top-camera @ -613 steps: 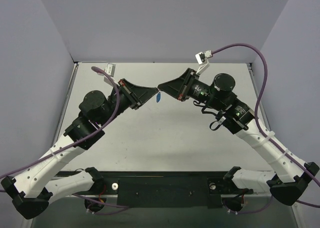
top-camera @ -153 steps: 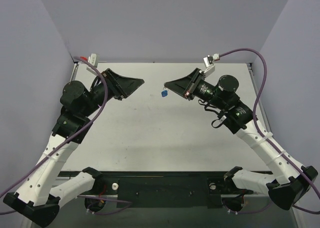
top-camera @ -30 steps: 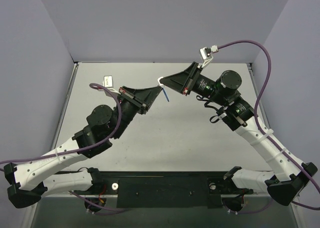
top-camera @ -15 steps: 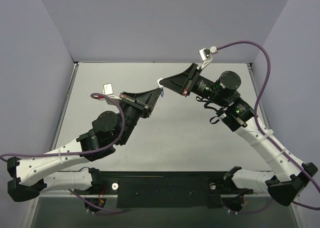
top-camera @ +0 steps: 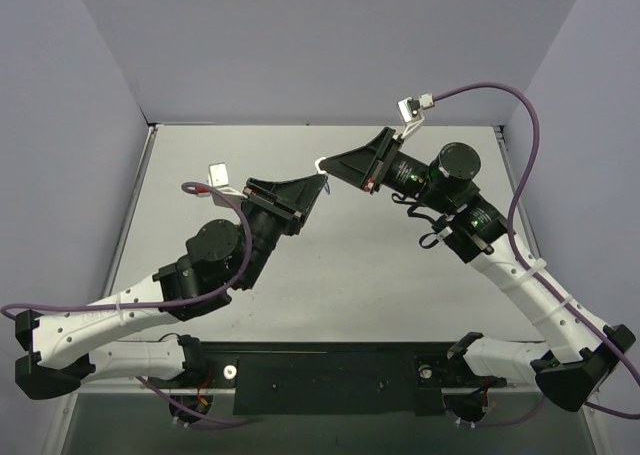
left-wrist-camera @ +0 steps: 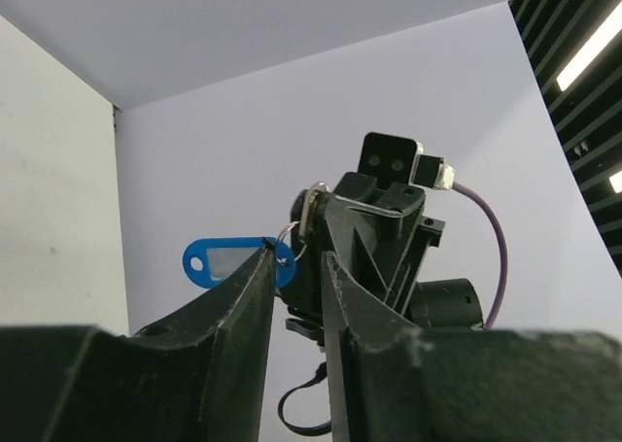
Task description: Remove the keys from the keyring
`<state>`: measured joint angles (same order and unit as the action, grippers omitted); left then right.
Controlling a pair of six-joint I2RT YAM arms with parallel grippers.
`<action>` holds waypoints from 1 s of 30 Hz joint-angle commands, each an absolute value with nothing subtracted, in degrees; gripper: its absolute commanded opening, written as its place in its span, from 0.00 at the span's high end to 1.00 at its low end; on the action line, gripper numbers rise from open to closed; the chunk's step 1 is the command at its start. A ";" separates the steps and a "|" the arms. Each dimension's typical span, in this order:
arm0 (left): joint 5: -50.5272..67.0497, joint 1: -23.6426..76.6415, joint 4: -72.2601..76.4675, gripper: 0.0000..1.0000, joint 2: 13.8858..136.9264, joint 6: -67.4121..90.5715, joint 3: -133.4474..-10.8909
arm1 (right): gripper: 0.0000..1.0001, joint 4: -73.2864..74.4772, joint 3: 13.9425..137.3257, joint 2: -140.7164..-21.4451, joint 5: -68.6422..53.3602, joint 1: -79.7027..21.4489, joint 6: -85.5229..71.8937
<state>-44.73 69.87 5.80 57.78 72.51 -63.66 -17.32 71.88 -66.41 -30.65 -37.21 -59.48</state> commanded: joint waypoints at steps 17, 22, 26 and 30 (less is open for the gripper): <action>-35.00 68.29 -13.70 0.33 52.92 47.92 -77.08 | 1.00 -21.27 74.88 -66.01 -34.62 -35.77 -63.80; -19.81 57.52 -19.41 0.35 52.29 36.15 -81.72 | 1.00 -22.84 74.18 -66.09 -36.73 -34.63 -66.00; -1.26 45.55 -23.02 0.36 54.39 31.38 -84.90 | 1.00 -28.29 73.65 -66.79 -40.32 -33.84 -70.22; 23.51 34.47 -19.36 0.36 57.65 32.51 -85.17 | 1.00 -36.02 73.65 -68.20 -45.17 -33.31 -75.93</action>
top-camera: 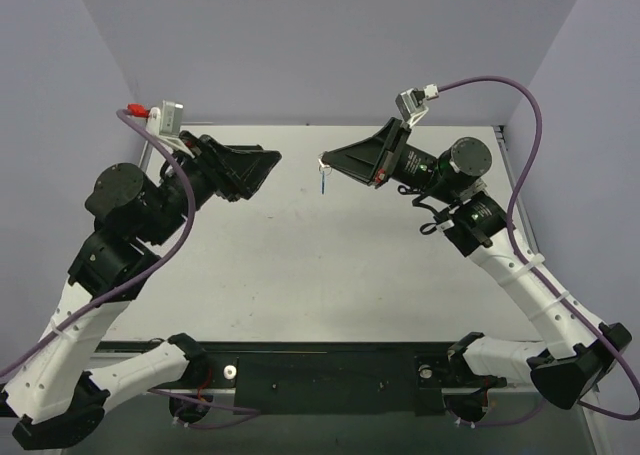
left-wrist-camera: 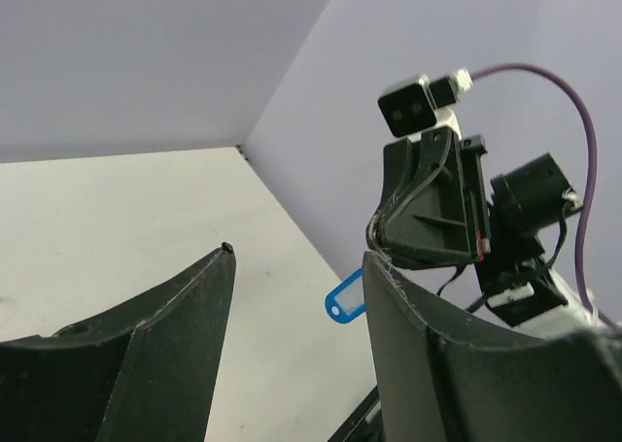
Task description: Remove the keys from the keyring
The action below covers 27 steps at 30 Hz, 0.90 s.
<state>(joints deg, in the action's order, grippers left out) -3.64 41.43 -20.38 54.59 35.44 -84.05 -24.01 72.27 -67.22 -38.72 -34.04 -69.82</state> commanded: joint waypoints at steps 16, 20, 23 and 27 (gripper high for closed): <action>42.80 28.12 3.16 0.51 61.00 46.05 -79.19 | 1.00 -47.99 68.73 -69.26 -41.84 -32.52 -82.53; 42.71 28.30 3.78 0.53 61.79 46.32 -79.19 | 1.00 -48.95 68.56 -69.96 -41.40 -32.61 -82.97; 42.45 28.30 3.87 0.54 62.31 46.23 -79.36 | 1.00 -50.36 68.29 -70.40 -41.13 -32.78 -83.58; 41.75 28.56 4.57 0.56 63.10 46.84 -79.28 | 1.00 -50.63 68.29 -70.84 -40.87 -33.22 -83.58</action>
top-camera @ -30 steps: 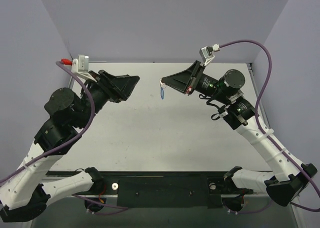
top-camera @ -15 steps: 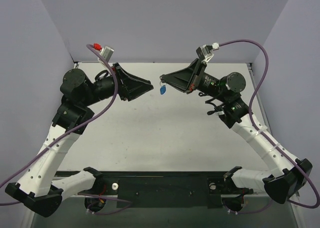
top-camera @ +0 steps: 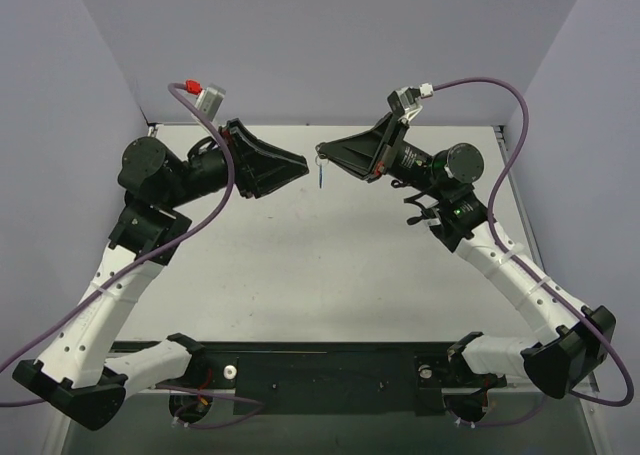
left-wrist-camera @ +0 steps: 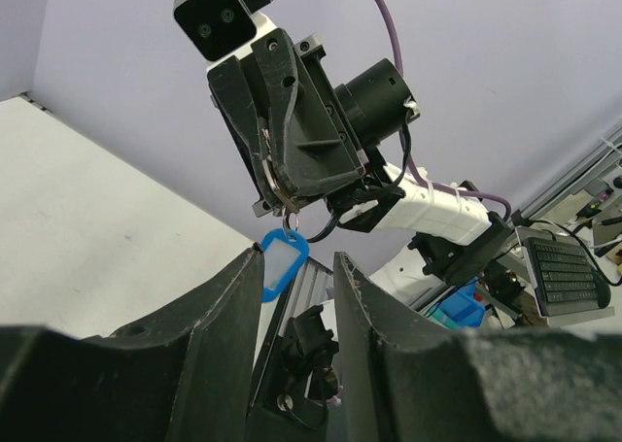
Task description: Remove the keys from the keyring
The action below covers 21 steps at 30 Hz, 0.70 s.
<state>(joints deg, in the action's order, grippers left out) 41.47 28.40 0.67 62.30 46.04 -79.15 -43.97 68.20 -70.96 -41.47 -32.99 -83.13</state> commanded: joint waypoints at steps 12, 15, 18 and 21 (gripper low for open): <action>39.02 30.58 5.36 0.61 64.77 47.37 -80.15 | 1.00 -48.69 68.91 -71.63 -40.52 -34.54 -81.65; 38.76 31.02 5.19 0.62 64.95 47.29 -80.68 | 1.00 -48.25 68.99 -71.89 -40.52 -34.63 -81.21; 38.50 31.38 4.83 0.65 65.21 47.02 -80.95 | 1.00 -48.08 69.08 -71.98 -40.52 -34.80 -80.95; 38.06 31.64 4.22 0.72 65.21 46.58 -81.04 | 1.00 -47.64 69.08 -71.89 -40.52 -34.89 -80.60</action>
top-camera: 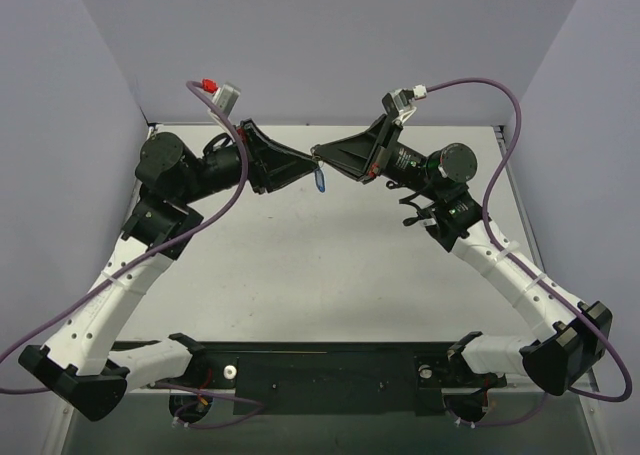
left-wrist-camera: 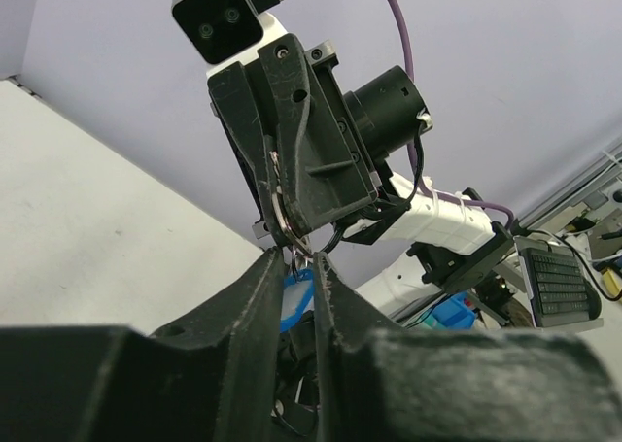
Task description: Remove the keys from the keyring
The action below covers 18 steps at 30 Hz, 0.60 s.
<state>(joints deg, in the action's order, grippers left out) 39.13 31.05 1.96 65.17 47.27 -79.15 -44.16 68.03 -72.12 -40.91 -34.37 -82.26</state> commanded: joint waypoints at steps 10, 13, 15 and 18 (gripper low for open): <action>35.25 32.87 3.34 1.00 65.57 46.93 -81.56 | 1.00 -44.92 68.64 -71.10 -40.69 -35.16 -79.02; 34.02 33.05 2.46 1.00 65.74 47.55 -82.00 | 1.00 -41.58 68.55 -70.23 -40.34 -35.33 -76.04; 33.14 33.31 1.85 1.00 65.74 47.99 -82.26 | 1.00 -38.33 68.55 -69.61 -39.99 -35.33 -73.49; 30.42 33.92 0.09 1.00 65.39 48.51 -83.05 | 1.00 -32.36 69.26 -68.47 -39.03 -35.33 -69.10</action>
<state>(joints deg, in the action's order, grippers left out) 34.89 32.62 -1.13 65.58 47.62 -79.22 -39.05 68.03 -70.48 -38.54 -34.50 -76.69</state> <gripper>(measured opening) 0.018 0.008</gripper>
